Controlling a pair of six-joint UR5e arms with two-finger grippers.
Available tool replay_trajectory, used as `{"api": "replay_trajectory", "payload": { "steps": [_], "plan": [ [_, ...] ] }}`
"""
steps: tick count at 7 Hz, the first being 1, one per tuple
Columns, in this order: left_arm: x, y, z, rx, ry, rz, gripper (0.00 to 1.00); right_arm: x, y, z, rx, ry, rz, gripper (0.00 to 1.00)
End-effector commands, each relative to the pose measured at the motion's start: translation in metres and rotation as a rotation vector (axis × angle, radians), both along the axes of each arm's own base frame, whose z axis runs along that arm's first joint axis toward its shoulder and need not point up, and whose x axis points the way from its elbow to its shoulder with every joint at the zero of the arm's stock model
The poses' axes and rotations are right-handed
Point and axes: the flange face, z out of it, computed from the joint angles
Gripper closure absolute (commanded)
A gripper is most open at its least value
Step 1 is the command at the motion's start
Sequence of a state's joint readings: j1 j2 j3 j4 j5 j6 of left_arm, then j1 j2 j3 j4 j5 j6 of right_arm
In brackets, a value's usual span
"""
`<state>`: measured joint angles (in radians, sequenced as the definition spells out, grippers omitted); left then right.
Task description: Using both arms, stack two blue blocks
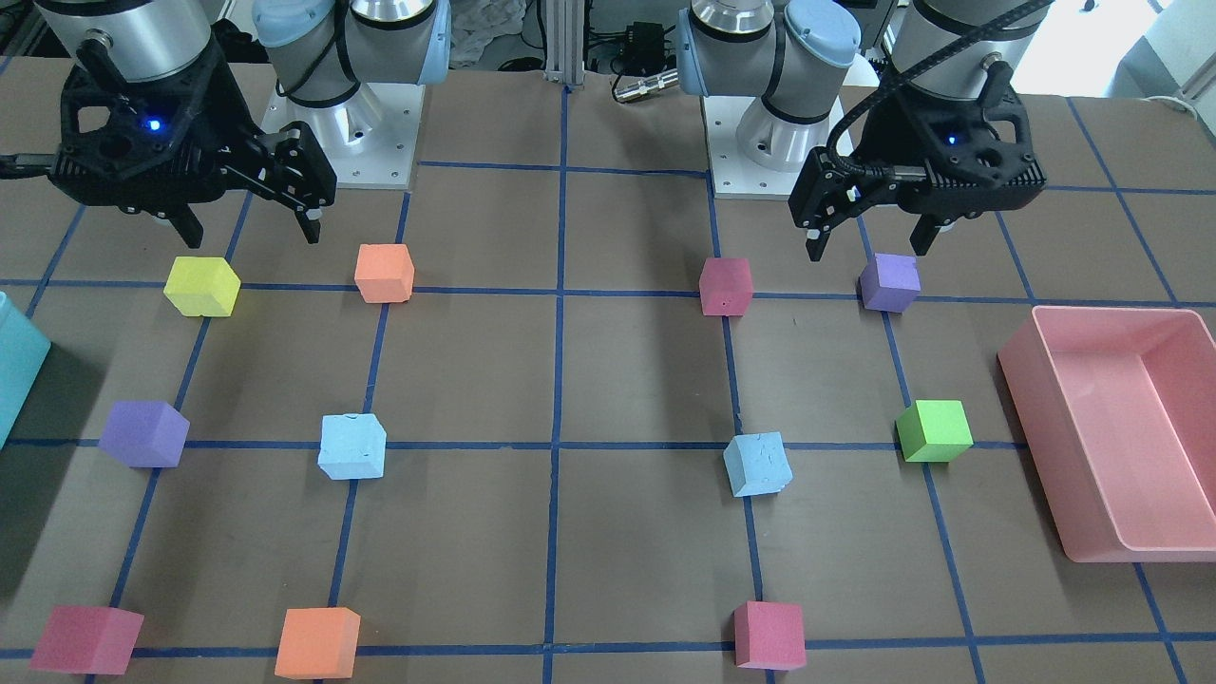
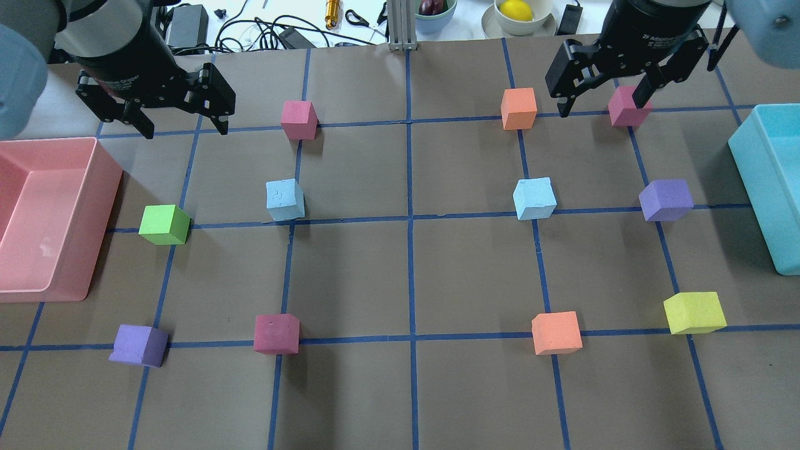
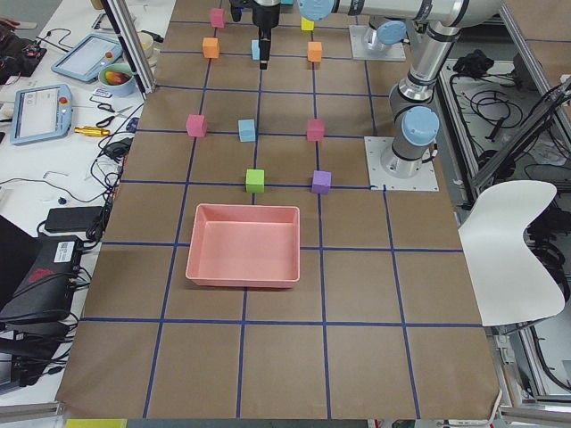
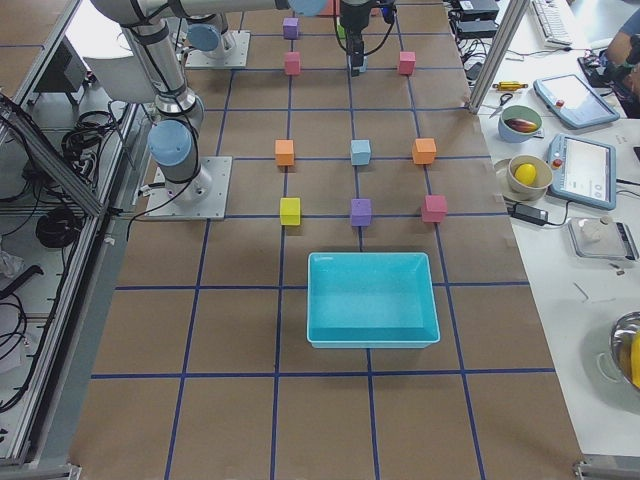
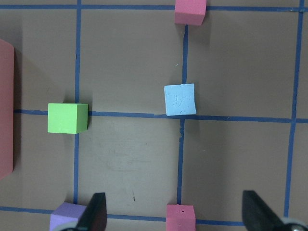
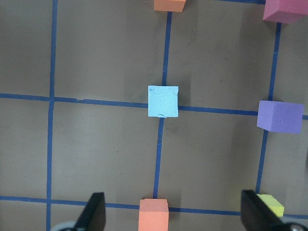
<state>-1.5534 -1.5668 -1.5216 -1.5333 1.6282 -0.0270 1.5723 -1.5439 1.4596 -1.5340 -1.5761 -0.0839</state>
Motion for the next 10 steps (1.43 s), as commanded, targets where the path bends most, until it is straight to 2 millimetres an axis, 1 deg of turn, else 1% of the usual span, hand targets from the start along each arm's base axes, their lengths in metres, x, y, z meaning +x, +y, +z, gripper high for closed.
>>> {"api": "replay_trajectory", "payload": {
  "steps": [1, 3, 4, 5, 6, 7, 8, 9, 10],
  "plan": [
    [-0.004, -0.004, -0.001, 0.002, 0.045, -0.002, 0.0, 0.0, 0.0, -0.003, 0.006, -0.001, 0.002, 0.0],
    [-0.007, -0.001, -0.002, 0.004, 0.057, -0.007, 0.0, -0.001, 0.0, -0.003, 0.006, -0.001, 0.0, 0.0],
    [-0.011, -0.002, -0.002, 0.004, 0.059, -0.01, 0.0, -0.003, -0.003, 0.002, -0.007, -0.004, -0.002, 0.0],
    [-0.011, -0.002, -0.002, 0.002, 0.062, -0.01, 0.0, -0.006, -0.004, -0.007, 0.011, -0.006, -0.018, 0.0],
    [-0.01, -0.001, -0.002, 0.006, 0.053, -0.014, 0.0, -0.005, -0.009, -0.019, 0.038, -0.006, -0.019, 0.0],
    [-0.01, 0.0, -0.004, 0.009, 0.047, -0.015, 0.0, -0.006, -0.045, -0.102, 0.137, -0.009, -0.012, 0.0],
    [-0.011, 0.0, -0.005, 0.009, 0.051, -0.014, 0.0, -0.005, -0.077, -0.173, 0.126, -0.004, -0.004, 0.0],
    [-0.011, -0.002, -0.003, 0.006, 0.054, -0.015, 0.0, -0.006, -0.089, -0.233, 0.12, -0.003, -0.001, 0.0],
    [-0.011, -0.001, -0.007, 0.013, 0.054, -0.015, 0.0, -0.007, -0.087, -0.277, 0.132, -0.005, 0.014, 0.0]
  ]
}}
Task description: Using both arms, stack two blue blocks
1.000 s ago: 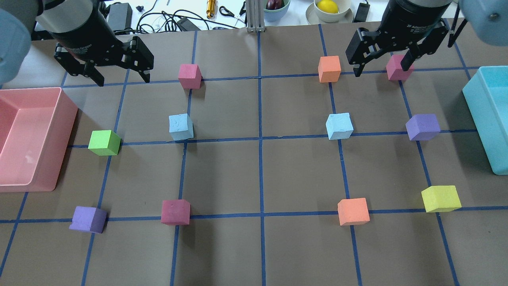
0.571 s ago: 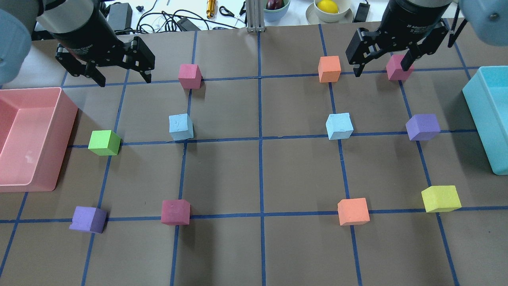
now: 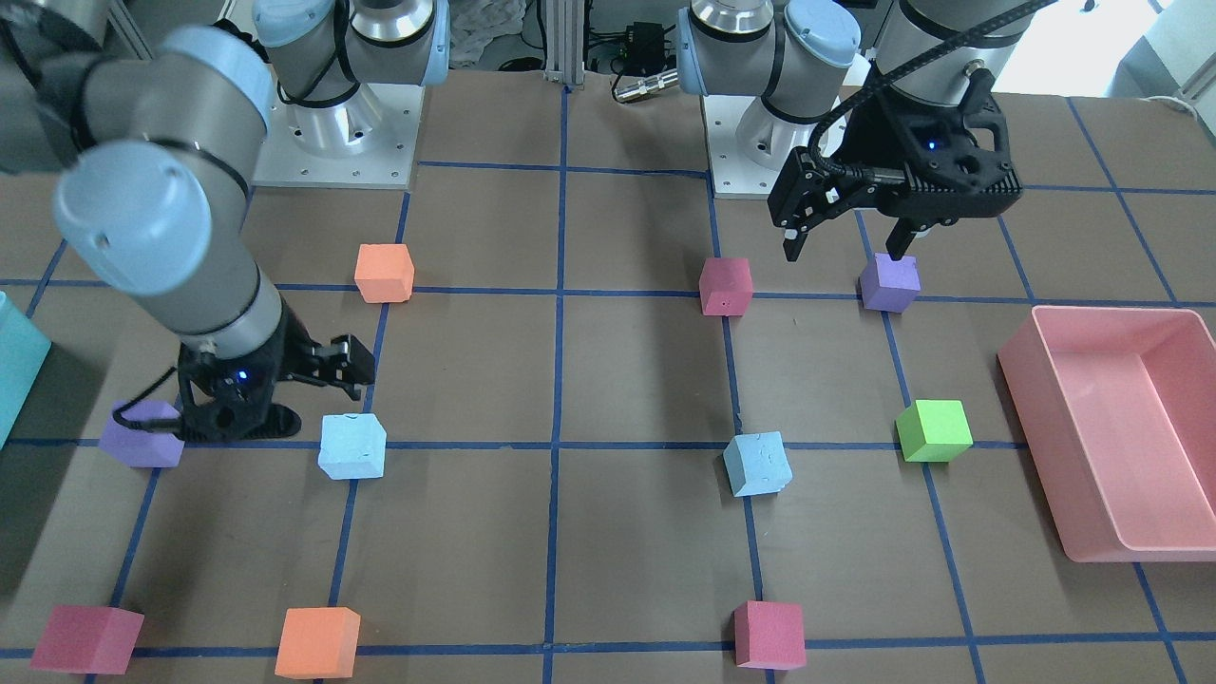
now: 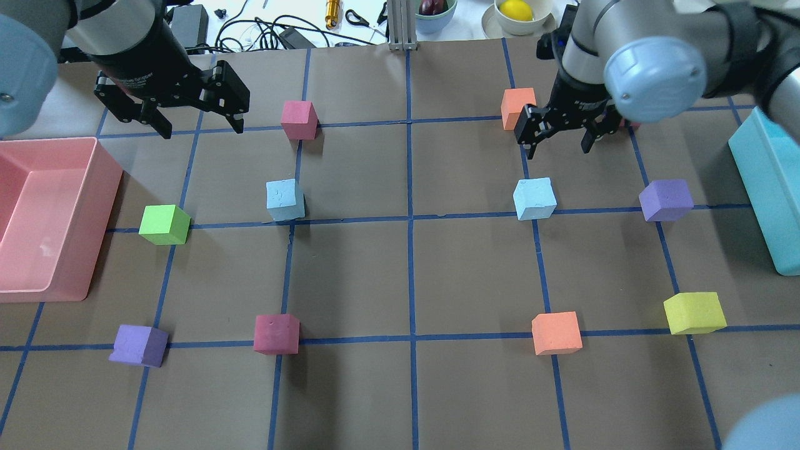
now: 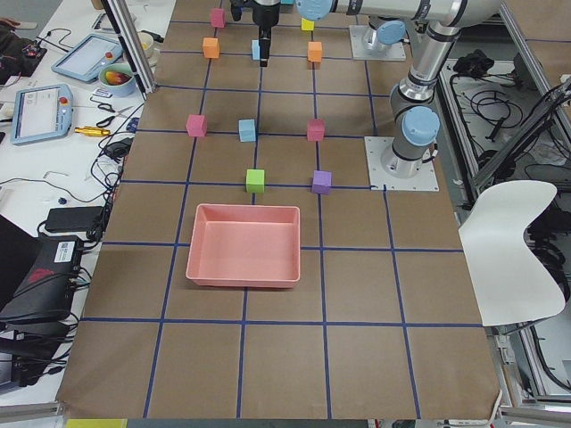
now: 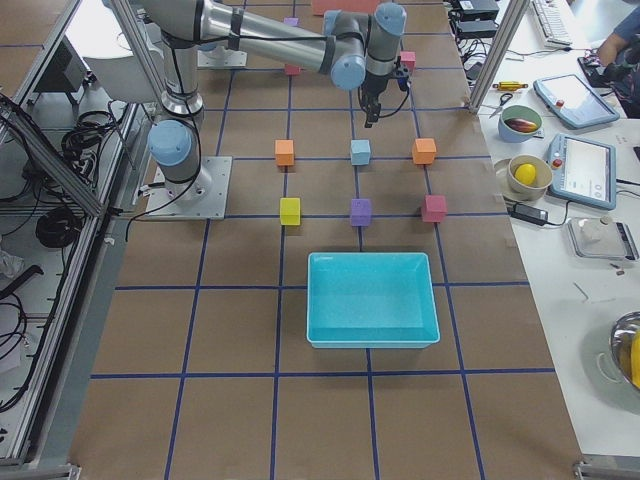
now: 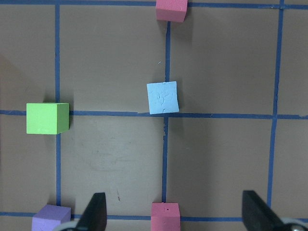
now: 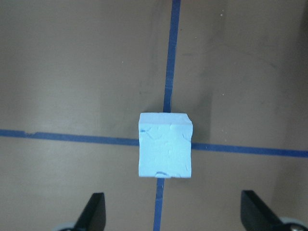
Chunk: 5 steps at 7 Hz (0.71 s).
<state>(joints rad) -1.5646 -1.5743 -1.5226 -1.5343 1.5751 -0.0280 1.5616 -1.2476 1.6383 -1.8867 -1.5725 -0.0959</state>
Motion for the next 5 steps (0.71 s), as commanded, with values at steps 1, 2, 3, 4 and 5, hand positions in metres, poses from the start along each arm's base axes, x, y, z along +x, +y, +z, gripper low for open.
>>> {"api": "replay_trajectory", "payload": {
  "steps": [1, 2, 3, 4, 5],
  "plan": [
    [0.001, -0.004, -0.016, 0.024, 0.006, 0.001, 0.0, 0.0, 0.008, -0.089, 0.001, 0.0, 0.034, 0.0],
    [0.002, -0.015, -0.052, 0.078, 0.005, 0.01, 0.0, 0.0, 0.019, -0.117, 0.001, 0.0, 0.062, 0.03],
    [0.003, -0.031, -0.08, 0.033, 0.001, 0.004, 0.0, -0.001, 0.021, -0.124, 0.016, 0.01, 0.065, 0.22],
    [0.007, -0.036, -0.111, 0.075, -0.008, 0.021, 0.0, -0.002, 0.021, -0.124, 0.016, 0.013, 0.065, 0.66],
    [0.006, -0.041, -0.136, 0.114, 0.009, 0.024, 0.0, -0.001, 0.021, -0.121, 0.009, 0.014, 0.06, 0.82]
  ]
}}
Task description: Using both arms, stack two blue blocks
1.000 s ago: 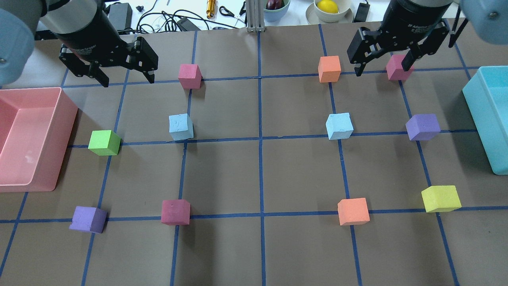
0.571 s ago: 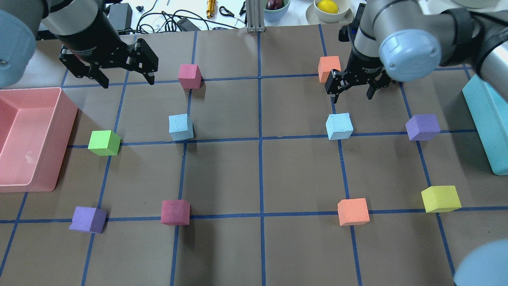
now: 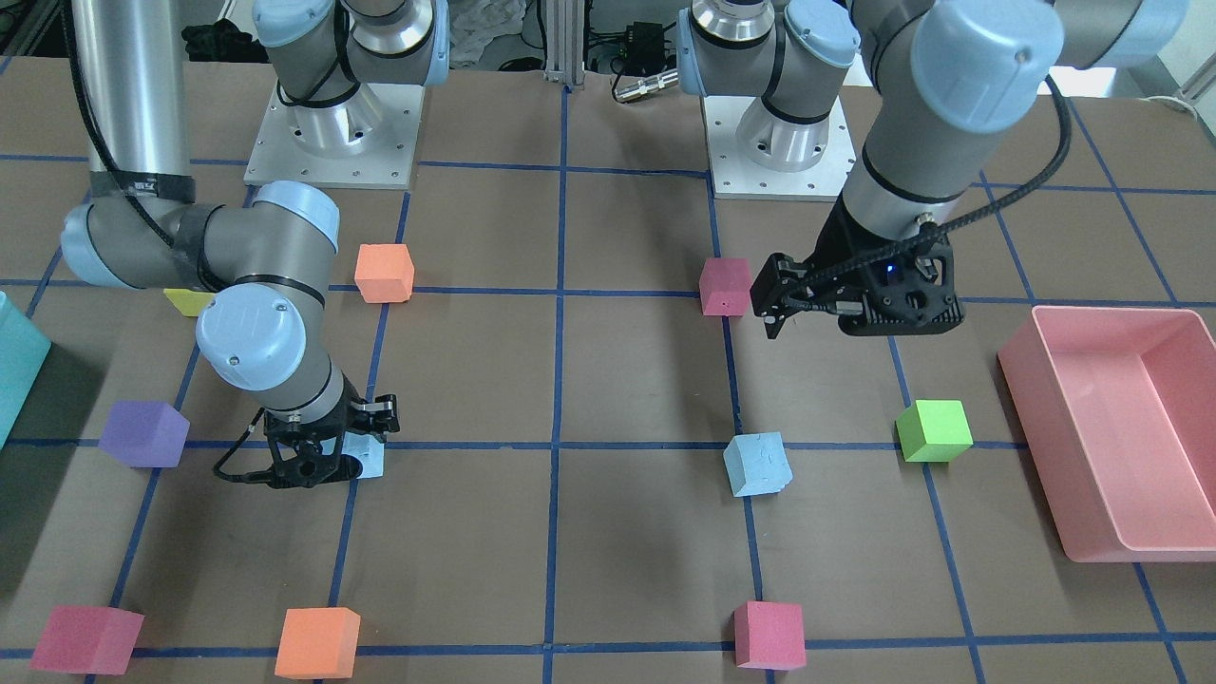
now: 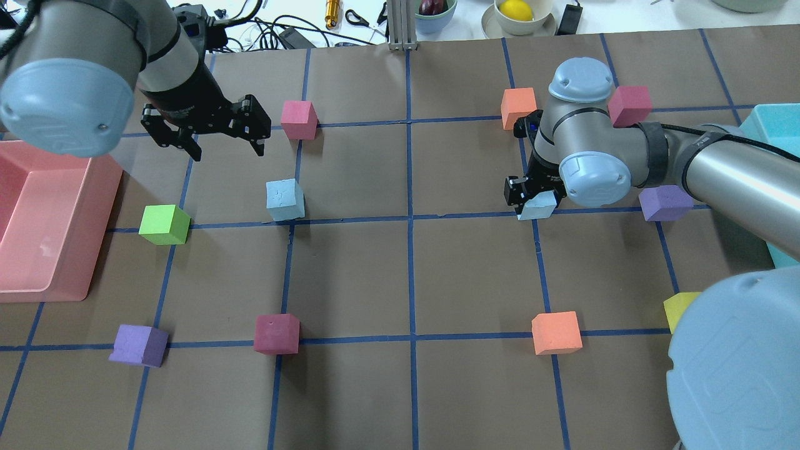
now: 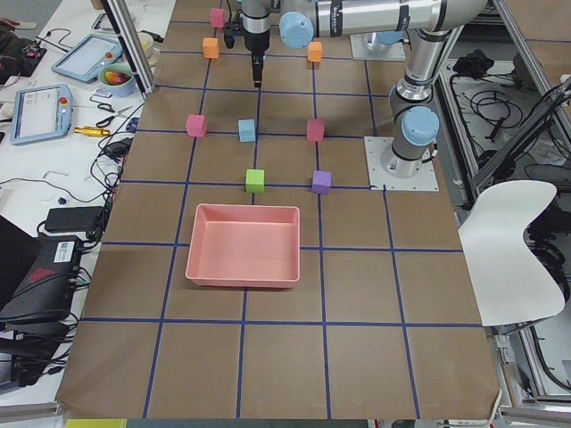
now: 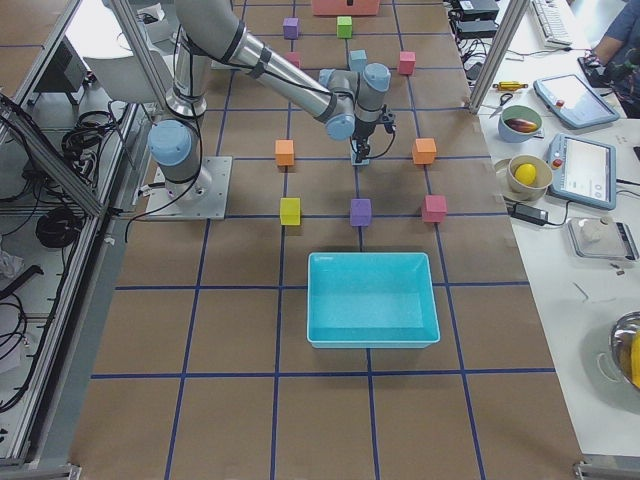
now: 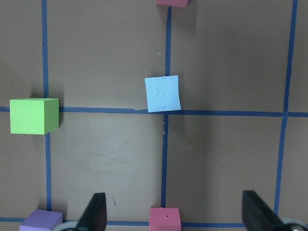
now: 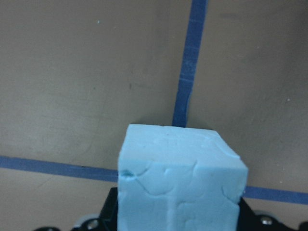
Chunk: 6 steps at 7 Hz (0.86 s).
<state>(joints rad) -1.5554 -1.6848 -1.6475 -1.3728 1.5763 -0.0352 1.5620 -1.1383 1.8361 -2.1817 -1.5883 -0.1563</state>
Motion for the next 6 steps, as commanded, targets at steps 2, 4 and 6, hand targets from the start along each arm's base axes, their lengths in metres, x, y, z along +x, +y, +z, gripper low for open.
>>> {"api": "replay_trajectory", "payload": {
  "steps": [2, 4, 6],
  "plan": [
    [0.004, -0.034, -0.086, 0.026, -0.005, 0.014, 0.0, 0.033, -0.023, 0.038, -0.083, -0.047, -0.036, 0.87],
    [0.002, -0.056, -0.124, -0.007, 0.005, 0.104, 0.0, 0.13, -0.02, 0.054, -0.062, -0.086, -0.094, 0.87],
    [0.001, -0.066, -0.165, 0.025, 0.007, 0.112, 0.0, 0.197, 0.002, 0.042, -0.069, -0.104, -0.083, 0.86]
  ]
}}
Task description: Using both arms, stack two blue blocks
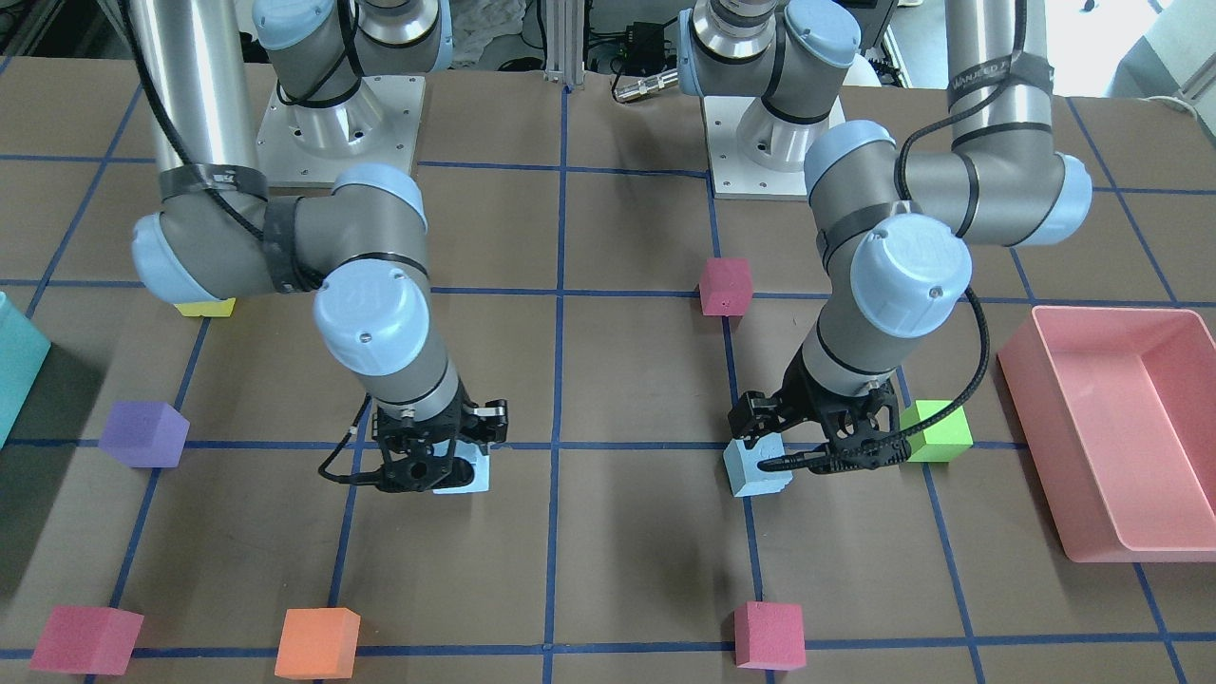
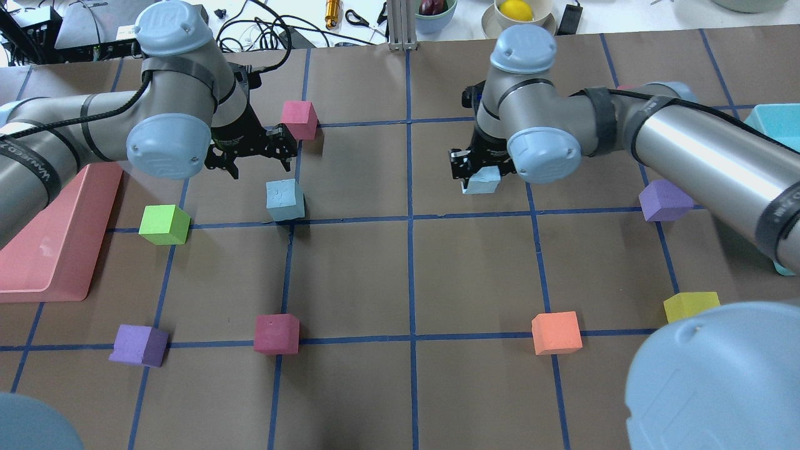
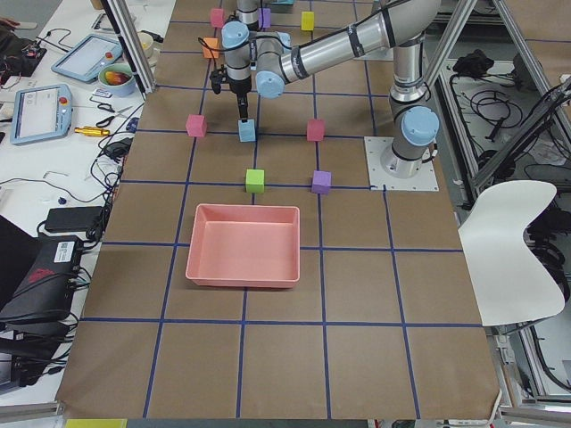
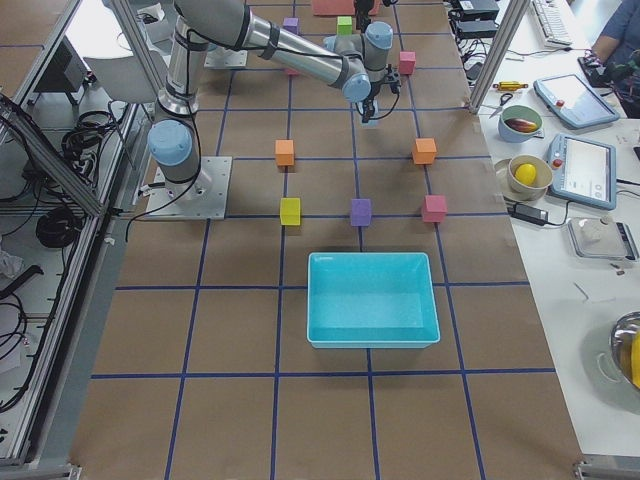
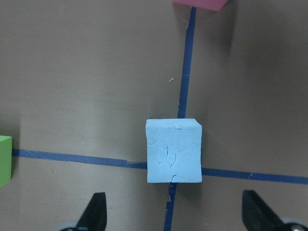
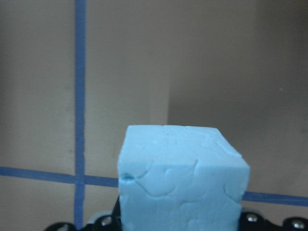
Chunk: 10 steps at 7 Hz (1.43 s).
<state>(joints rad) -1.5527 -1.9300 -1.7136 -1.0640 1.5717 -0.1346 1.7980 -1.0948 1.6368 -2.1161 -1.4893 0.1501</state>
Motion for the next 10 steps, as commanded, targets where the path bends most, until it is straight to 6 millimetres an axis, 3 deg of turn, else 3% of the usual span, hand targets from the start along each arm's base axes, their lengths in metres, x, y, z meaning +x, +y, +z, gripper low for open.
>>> {"api": "replay_trajectory", "payload": {
  "steps": [1, 2, 3, 4, 5, 6, 7, 8, 9, 10],
  "plan": [
    [-0.003, -0.007, -0.048, 0.022, 0.003, 0.005, 0.0, 0.069, 0.018, -0.029, -0.027, -0.017, 0.003, 0.84],
    [-0.002, 0.0, -0.07, 0.032, 0.0, -0.008, 0.0, 0.078, 0.019, -0.043, -0.024, -0.011, 0.003, 0.83],
    [-0.003, 0.003, -0.077, 0.041, 0.002, -0.004, 0.0, 0.08, 0.022, -0.05, -0.012, -0.005, 0.008, 0.47],
    [-0.004, 0.005, -0.08, 0.048, 0.003, -0.004, 0.0, 0.077, 0.028, -0.059, 0.013, 0.03, 0.02, 0.0],
    [-0.005, 0.006, -0.083, 0.055, 0.003, -0.007, 0.0, 0.073, 0.032, -0.063, 0.02, 0.044, 0.02, 0.0],
    [-0.006, 0.003, -0.08, 0.046, 0.003, -0.014, 0.31, 0.074, 0.021, -0.032, -0.031, 0.026, 0.022, 0.0],
    [-0.005, 0.002, -0.08, 0.045, 0.003, -0.015, 0.76, 0.069, 0.009, 0.033, -0.062, 0.012, 0.013, 0.0],
    [-0.005, 0.0, -0.076, 0.035, 0.003, -0.015, 0.85, 0.052, 0.002, 0.111, -0.047, 0.02, -0.009, 0.0],
    [-0.005, -0.004, -0.054, -0.003, 0.01, -0.013, 0.87, 0.017, -0.002, 0.191, -0.039, 0.013, -0.027, 0.0],
    [-0.023, -0.015, -0.038, -0.024, 0.083, -0.017, 0.87, -0.022, 0.007, 0.253, -0.021, 0.021, -0.034, 0.0]
  ]
}}
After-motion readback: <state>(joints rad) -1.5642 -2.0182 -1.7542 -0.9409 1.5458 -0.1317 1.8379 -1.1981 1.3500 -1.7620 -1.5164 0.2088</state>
